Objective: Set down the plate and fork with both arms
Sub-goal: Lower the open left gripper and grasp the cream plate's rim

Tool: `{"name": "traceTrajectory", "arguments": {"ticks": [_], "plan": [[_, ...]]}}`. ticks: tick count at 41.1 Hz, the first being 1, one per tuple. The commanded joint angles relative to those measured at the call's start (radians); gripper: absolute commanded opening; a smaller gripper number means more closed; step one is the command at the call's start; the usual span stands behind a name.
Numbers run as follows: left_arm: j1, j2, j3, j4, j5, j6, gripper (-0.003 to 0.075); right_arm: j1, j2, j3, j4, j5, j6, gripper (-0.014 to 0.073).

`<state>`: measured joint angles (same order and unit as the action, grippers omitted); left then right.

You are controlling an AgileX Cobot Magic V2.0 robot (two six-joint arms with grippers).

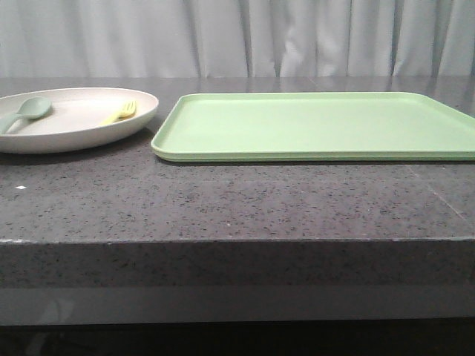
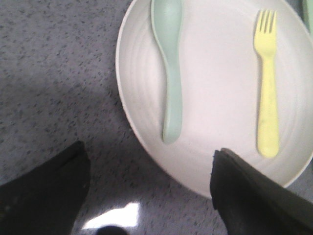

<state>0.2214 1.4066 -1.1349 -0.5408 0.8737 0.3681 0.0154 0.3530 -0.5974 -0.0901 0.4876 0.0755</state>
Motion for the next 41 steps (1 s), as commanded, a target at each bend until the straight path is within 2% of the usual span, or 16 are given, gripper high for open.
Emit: {"name": "traceTrajectory", "arguments": {"ticks": [1,10,20,31,36,41], "plan": [[0.047,0.046,-0.052,-0.212,-0.025,0.094,0.0501,0.001,0.016,-0.035,-0.018,-0.077,-0.005,0.0542],[0.068,0.179,-0.086,-0.333,-0.03,0.143,0.0494,0.001,0.016,-0.035,-0.018,-0.077,-0.005,0.0542],[0.068,0.27,-0.092,-0.478,-0.038,0.194,0.041,0.001,0.016,-0.035,-0.018,-0.077,-0.005,0.0542],[0.068,0.319,-0.092,-0.491,-0.048,0.218,0.0358,0.001,0.016,-0.035,-0.018,-0.077,-0.005,0.0542],[0.068,0.321,-0.092,-0.491,-0.048,0.22,0.0291,0.001,0.016,-0.035,-0.018,-0.077,-0.005,0.0542],[0.068,0.321,-0.092,-0.491,-0.028,0.22,0.0174,0.001,0.016,-0.035,-0.018,-0.077,-0.005,0.0542]]}}
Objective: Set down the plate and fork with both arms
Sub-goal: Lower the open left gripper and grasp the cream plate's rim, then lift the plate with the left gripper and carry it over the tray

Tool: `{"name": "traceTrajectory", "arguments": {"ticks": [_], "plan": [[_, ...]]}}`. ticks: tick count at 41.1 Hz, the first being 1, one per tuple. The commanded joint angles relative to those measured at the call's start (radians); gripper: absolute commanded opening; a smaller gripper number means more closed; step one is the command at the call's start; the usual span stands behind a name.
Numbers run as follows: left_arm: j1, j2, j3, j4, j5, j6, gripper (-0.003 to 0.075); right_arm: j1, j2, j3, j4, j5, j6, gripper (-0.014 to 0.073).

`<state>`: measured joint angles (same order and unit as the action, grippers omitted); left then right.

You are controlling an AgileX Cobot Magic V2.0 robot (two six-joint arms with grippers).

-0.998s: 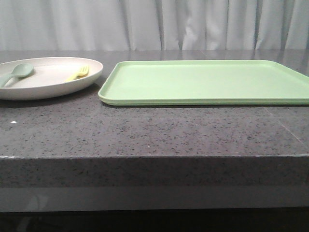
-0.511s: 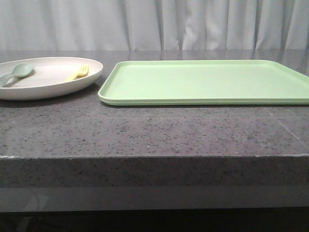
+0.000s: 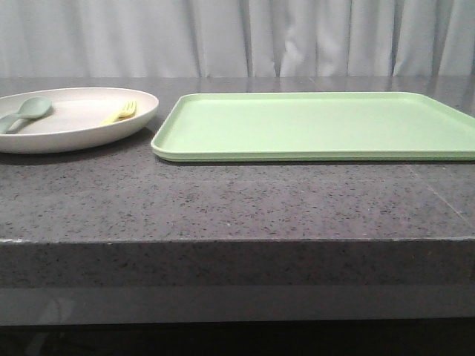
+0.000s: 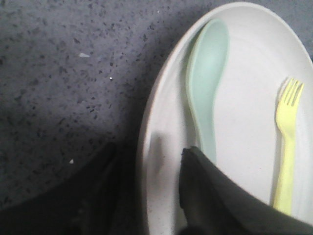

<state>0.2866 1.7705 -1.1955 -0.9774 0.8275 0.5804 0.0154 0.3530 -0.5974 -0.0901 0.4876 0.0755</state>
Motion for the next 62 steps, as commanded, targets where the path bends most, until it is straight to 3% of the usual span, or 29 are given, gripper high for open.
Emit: {"name": "traceTrajectory", "arguments": {"ticks": [1,13,21,30,43,54,62], "plan": [[0.003,-0.042,-0.032,-0.054,0.023,0.007,0.0155,0.001,0.016,-0.035,-0.018,-0.077,-0.005,0.0542],[0.003,-0.042,-0.034,-0.059,0.019,0.007,-0.002,0.001,0.016,-0.035,-0.018,-0.077,-0.005,0.0542],[0.003,-0.051,-0.064,-0.114,0.023,-0.008,-0.002,0.001,0.016,-0.035,-0.018,-0.077,-0.005,0.0542],[-0.034,-0.098,-0.137,-0.092,0.003,-0.132,-0.002,0.001,0.016,-0.035,-0.018,-0.077,-0.005,0.0542],[-0.288,-0.125,-0.275,0.145,-0.11,-0.459,-0.002,0.001,0.016,-0.035,-0.018,-0.077,-0.005,0.0542],[-0.567,-0.112,-0.288,0.352,-0.282,-0.743,-0.002,0.001,0.016,-0.035,-0.018,-0.077,-0.005,0.0542],[-0.716,-0.062,-0.288,0.533,-0.399,-0.991,-0.002,0.001,0.016,-0.035,-0.018,-0.077,-0.005,0.0542]]}}
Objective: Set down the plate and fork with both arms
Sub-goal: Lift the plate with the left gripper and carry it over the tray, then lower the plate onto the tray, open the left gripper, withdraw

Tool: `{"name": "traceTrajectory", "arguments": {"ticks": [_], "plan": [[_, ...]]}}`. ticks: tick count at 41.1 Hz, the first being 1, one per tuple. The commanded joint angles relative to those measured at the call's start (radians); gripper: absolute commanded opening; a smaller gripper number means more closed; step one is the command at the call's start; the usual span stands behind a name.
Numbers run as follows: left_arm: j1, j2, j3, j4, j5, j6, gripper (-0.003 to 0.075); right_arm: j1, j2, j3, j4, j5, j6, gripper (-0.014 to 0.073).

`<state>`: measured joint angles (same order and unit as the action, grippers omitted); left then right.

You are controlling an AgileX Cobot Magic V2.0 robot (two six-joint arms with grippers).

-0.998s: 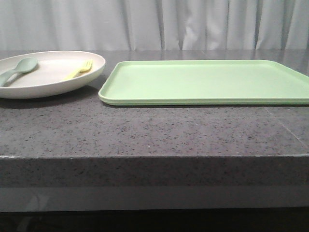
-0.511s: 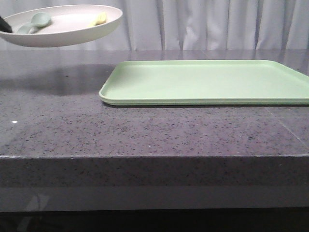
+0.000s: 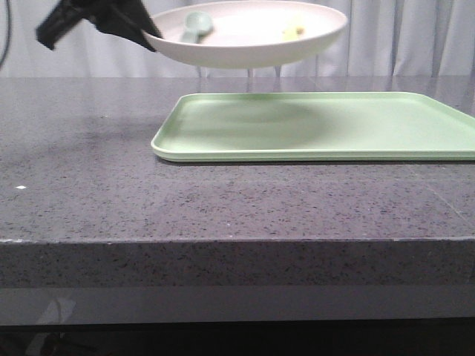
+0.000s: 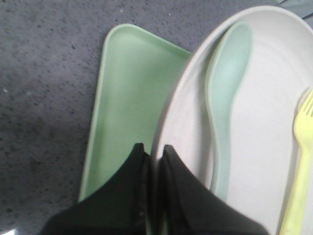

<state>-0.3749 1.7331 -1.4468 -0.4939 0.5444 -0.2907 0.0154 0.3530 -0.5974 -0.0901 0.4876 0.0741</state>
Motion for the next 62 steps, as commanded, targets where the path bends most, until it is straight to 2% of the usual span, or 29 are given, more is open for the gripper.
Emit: {"name": "traceTrajectory", "arguments": {"ticks": [1,6,11,31,35,43,54,62], "plan": [[-0.063,-0.02,-0.037,0.067,-0.125,-0.146,-0.002,0.001,0.016,-0.035,-0.018,-0.077,-0.004,0.0542],[-0.128,0.02,-0.037,0.158,-0.176,-0.27,-0.002,0.001,0.016,-0.035,-0.018,-0.077,-0.004,0.0542],[-0.158,0.064,-0.037,0.177,-0.207,-0.305,-0.002,0.001,0.016,-0.035,-0.018,-0.077,-0.004,0.0542],[-0.158,0.117,-0.037,0.177,-0.202,-0.323,-0.0013,0.001,0.016,-0.035,-0.018,-0.077,-0.004,0.0542],[-0.158,0.117,-0.037,0.177,-0.202,-0.323,0.0043,0.001,0.016,-0.035,-0.018,-0.077,-0.004,0.0542],[-0.158,0.116,-0.037,0.177,-0.195,-0.321,0.0232,0.001,0.016,-0.035,-0.018,-0.077,-0.004,0.0542],[-0.152,0.016,-0.037,0.219,-0.126,-0.131,0.0242,0.001,0.016,-0.035,-0.018,-0.077,-0.004,0.0542],[-0.143,-0.132,-0.037,0.494,0.015,-0.069,0.0242,0.001,0.016,-0.035,-0.018,-0.077,-0.004,0.0542]]}}
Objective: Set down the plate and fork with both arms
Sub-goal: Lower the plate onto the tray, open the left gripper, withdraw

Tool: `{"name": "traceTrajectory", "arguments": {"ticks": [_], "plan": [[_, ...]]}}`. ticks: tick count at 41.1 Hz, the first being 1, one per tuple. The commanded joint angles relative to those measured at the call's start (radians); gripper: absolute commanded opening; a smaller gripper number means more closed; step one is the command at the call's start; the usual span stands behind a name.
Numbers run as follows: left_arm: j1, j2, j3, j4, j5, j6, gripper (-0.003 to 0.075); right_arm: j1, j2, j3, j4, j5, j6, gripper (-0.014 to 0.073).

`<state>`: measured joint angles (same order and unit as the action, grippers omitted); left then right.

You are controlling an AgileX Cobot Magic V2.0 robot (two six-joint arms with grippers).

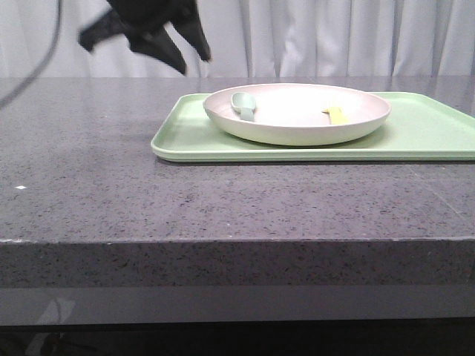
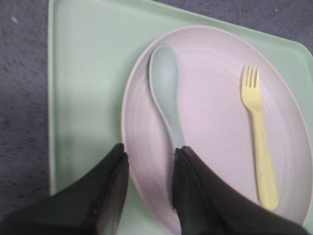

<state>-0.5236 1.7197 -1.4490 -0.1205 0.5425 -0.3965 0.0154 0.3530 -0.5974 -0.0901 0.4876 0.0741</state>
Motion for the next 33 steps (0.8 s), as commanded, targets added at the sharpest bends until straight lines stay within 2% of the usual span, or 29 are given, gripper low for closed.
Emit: {"name": "traceTrajectory", "arguments": {"ticks": [1,4,11,19,25,33], "plan": [[0.006,-0.138,-0.035,0.148,0.03,0.049,0.0242,0.001,0.016,-0.035,-0.018,-0.077,-0.004,0.0542],[0.006,-0.201,-0.035,0.198,0.104,0.148,0.0242,0.001,0.016,-0.035,-0.018,-0.077,-0.004,0.0542],[0.006,-0.373,-0.01,0.174,0.242,0.372,0.0242,0.001,0.016,-0.035,-0.018,-0.077,-0.004,0.0542],[0.006,-0.603,0.183,0.102,0.146,0.471,0.0242,0.001,0.016,-0.035,-0.018,-0.077,-0.004,0.0542],[0.006,-0.75,0.343,0.016,0.122,0.543,0.0242,0.001,0.016,-0.035,-0.018,-0.077,-0.004,0.0542],[0.006,-0.898,0.522,-0.006,0.096,0.544,0.0242,0.001,0.016,-0.035,-0.013,-0.077,-0.004,0.0542]]}}
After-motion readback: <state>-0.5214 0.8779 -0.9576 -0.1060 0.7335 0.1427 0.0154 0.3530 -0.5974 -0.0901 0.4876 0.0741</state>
